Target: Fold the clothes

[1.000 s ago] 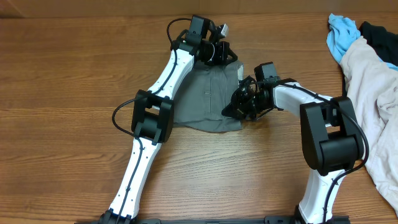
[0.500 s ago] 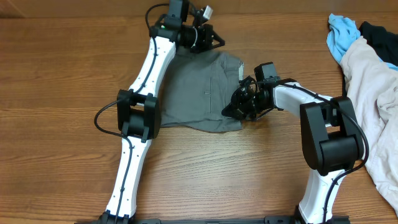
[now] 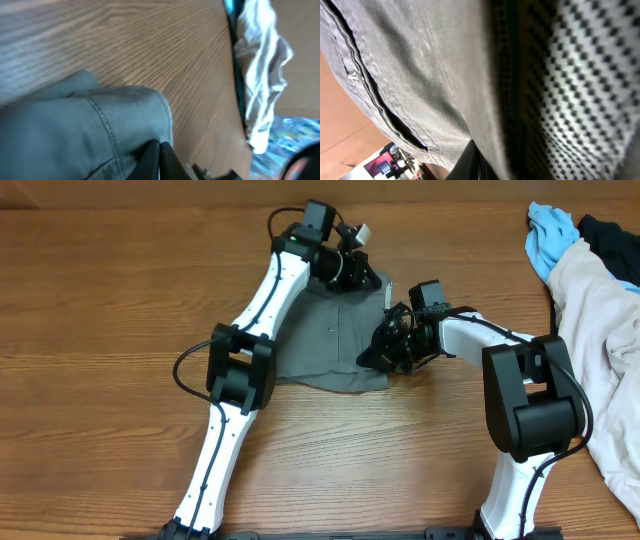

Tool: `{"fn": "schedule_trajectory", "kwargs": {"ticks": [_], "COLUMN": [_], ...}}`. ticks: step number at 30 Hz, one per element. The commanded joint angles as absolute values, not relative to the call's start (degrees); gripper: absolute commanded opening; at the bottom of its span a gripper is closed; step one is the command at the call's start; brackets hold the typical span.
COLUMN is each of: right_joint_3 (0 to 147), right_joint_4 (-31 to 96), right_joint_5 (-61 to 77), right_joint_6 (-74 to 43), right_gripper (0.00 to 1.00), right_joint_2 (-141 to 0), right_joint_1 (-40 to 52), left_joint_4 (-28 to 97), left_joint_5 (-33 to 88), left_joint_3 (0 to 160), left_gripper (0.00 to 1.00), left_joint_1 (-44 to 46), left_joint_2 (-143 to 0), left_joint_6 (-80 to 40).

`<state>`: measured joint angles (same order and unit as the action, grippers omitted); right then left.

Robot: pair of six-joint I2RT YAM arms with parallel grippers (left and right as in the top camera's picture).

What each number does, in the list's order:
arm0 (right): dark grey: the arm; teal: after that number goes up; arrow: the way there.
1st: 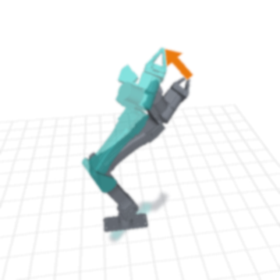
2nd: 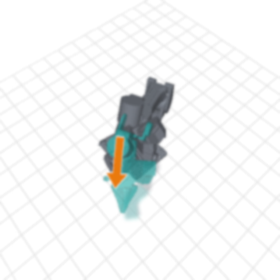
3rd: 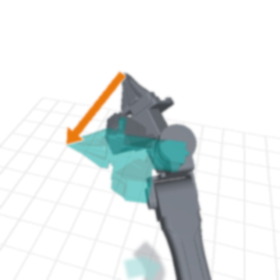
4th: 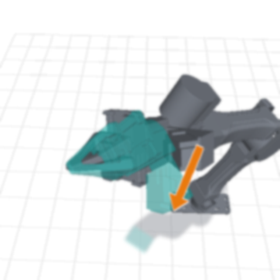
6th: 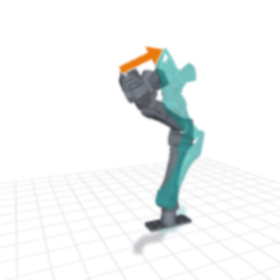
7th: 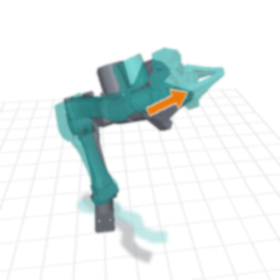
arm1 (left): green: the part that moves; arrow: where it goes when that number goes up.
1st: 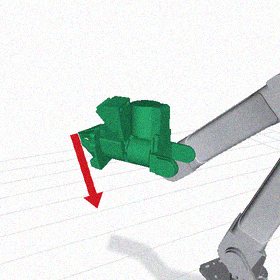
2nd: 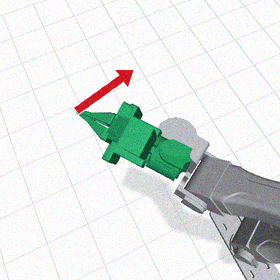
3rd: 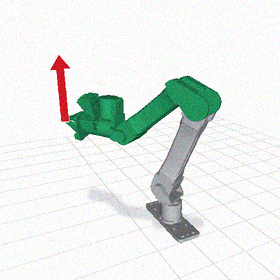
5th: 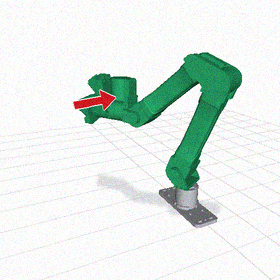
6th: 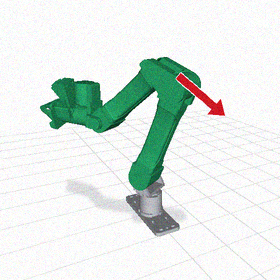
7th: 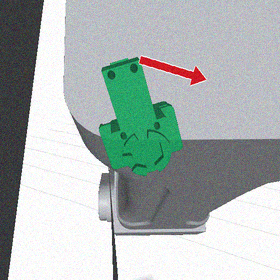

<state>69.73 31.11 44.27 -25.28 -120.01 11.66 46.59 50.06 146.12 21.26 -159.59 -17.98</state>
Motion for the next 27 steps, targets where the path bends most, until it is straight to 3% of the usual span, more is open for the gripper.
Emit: {"fn": "schedule_trajectory", "kwargs": {"ticks": [1, 13, 21, 22, 24, 27], "right_joint_3": [68.2, 68.4, 77.1, 78.4, 80.7, 84.0], "right_joint_4": [31.5, 31.7, 39.3, 40.0, 41.1, 44.4], "right_joint_5": [39.9, 39.9, 44.0, 43.8, 42.9, 37.4], "right_joint_6": [-25.5, -25.4, -22.1, -22.1, -22.1, -22.1], "right_gripper": [0.04, 0.04, 0.05, 0.08, 0.26, 0.68], "right_joint_2": [-119.5, -119.4, -111.5, -109.7, -106.4, -101.9], "right_joint_1": [11.6, 11.6, 7.6, 7.3, 6.9, 6.2], "left_joint_4": [45.6, 40.7, 51.0, 52.3, 55.5, 63.5], "left_joint_5": [45.1, 44.7, 41.6, 40.2, 35.8, 26.6], "left_joint_3": [143.4, 138.3, 150.4, 151.0, 151.0, 151.0], "left_gripper": [0.05, 0.04, 0.04, 0.05, 0.07, 0.08], "left_joint_1": [21.1, 20.5, 17.1, 16.9, 16.8, 16.9], "left_joint_2": [-158.2, -157.1, -147.6, -145.7, -141.3, -135.9], "left_joint_6": [-17.0, -18.5, -18.0, -18.0, -17.9, -17.9]}}
